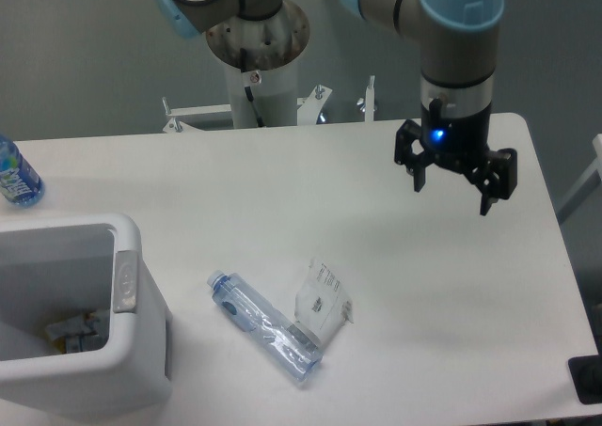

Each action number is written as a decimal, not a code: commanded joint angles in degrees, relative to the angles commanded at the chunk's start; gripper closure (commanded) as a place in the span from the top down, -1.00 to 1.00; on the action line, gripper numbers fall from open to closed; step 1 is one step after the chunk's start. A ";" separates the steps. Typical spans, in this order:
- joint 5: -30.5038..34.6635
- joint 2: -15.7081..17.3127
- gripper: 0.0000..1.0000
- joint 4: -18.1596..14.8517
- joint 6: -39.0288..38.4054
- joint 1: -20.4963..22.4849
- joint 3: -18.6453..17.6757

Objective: Place the trash in the trash can
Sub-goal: 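Move the open gripper over the crumpled clear plastic wrapper and lower, then close the gripper on the clear plastic wrapper, then lift the wrapper and carry it over the white trash bin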

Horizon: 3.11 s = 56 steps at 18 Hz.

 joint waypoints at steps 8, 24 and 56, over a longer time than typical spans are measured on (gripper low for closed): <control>-0.09 -5.98 1.00 1.95 -12.42 -7.12 -3.07; -0.44 -8.27 1.00 13.79 -11.89 -14.68 -17.05; -14.21 -4.33 -1.00 15.04 -8.37 -3.18 -10.03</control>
